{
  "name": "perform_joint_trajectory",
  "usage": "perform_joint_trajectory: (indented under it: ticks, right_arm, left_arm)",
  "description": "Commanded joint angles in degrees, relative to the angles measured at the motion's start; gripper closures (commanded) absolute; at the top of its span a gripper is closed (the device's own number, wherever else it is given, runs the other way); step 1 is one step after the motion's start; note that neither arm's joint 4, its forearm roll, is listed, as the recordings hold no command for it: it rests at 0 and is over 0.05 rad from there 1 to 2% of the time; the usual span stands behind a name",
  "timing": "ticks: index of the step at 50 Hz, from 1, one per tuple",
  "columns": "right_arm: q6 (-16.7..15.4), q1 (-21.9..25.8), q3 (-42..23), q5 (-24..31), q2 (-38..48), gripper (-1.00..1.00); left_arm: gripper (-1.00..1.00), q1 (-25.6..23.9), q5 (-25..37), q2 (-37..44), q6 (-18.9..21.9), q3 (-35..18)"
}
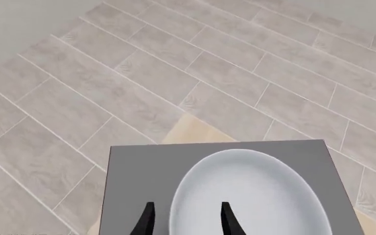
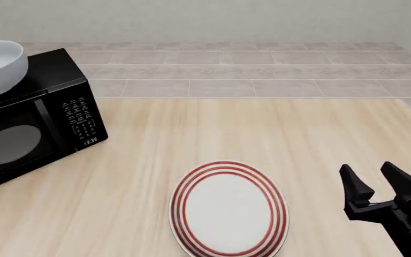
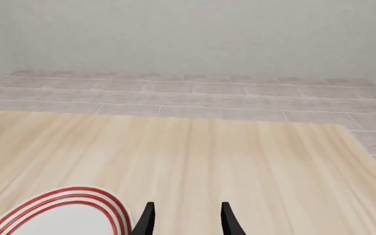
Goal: Pick up the white bowl and put it on the plate.
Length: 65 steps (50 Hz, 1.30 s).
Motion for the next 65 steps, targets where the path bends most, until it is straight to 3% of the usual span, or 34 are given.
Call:
perform_joint_trajectory:
  ticks: [1, 9, 16, 20, 21, 27, 28, 30, 34, 35, 36, 46, 51, 65]
  right_arm:
    - [0.01, 0.02, 0.0, -0.05, 0.11, -1.0]
    - [0.09, -0.04, 0.0, -2.39, 2.55, -1.0]
    - [0.23, -0.1, 0.0, -0.9, 0.96, -1.0]
    - [0.15, -0.09, 0.0, -1.65, 1.83, -1.0]
    - [0.17, -0.09, 0.0, -1.56, 1.74, -1.0]
    - [0.09, -0.14, 0.0, -2.42, 2.64, -1.0]
    - [0.01, -0.22, 0.0, -2.42, 2.6, -1.0]
    - [0.1, -0.18, 0.0, -3.19, 3.43, -1.0]
    - [0.12, -0.1, 0.0, -4.1, 4.35, -1.0]
    - [0.23, 0.14, 0.0, -3.18, 3.38, -1.0]
    - [0.2, 0.1, 0.0, -2.69, 2.85, -1.0]
    - [0.27, -0.14, 0.0, 0.18, -0.23, -1.0]
    - [0.33, -0.31, 0.0, -1.02, 1.12, -1.0]
    - [0.15, -0.31, 0.0, -2.79, 3.15, -1.0]
  left_arm:
    - [-1.0, 0.12, 0.04, 1.39, 0.0, -0.39]
    - [-1.0, 0.06, -0.59, 2.69, -0.15, -0.26]
    - [-1.0, -0.21, -1.1, 3.14, -0.07, 0.23]
    - [-1.0, -0.19, -6.14, 3.54, 0.23, 5.36]
    - [-1.0, -0.17, -3.73, 3.66, 0.29, 2.85]
    - [-1.0, 0.04, -2.96, 4.36, 0.52, 1.52]
    - [-1.0, -0.12, -5.29, 4.43, 0.34, 3.99]
    - [-1.0, -0.11, -2.95, 4.51, 0.31, 1.54]
    - [-1.0, 0.01, -2.95, 4.31, 1.15, 1.71]
    - [1.0, 0.05, -3.14, 4.38, 1.1, 2.23]
    - [1.0, 0.77, -3.32, 4.08, 2.57, 2.71]
    - [1.0, 2.89, -5.24, 3.9, 3.31, 4.67]
    - [1.0, 3.0, -5.79, 3.13, 3.56, 5.3]
    - [1.0, -1.18, -2.74, 0.32, -0.97, 3.34]
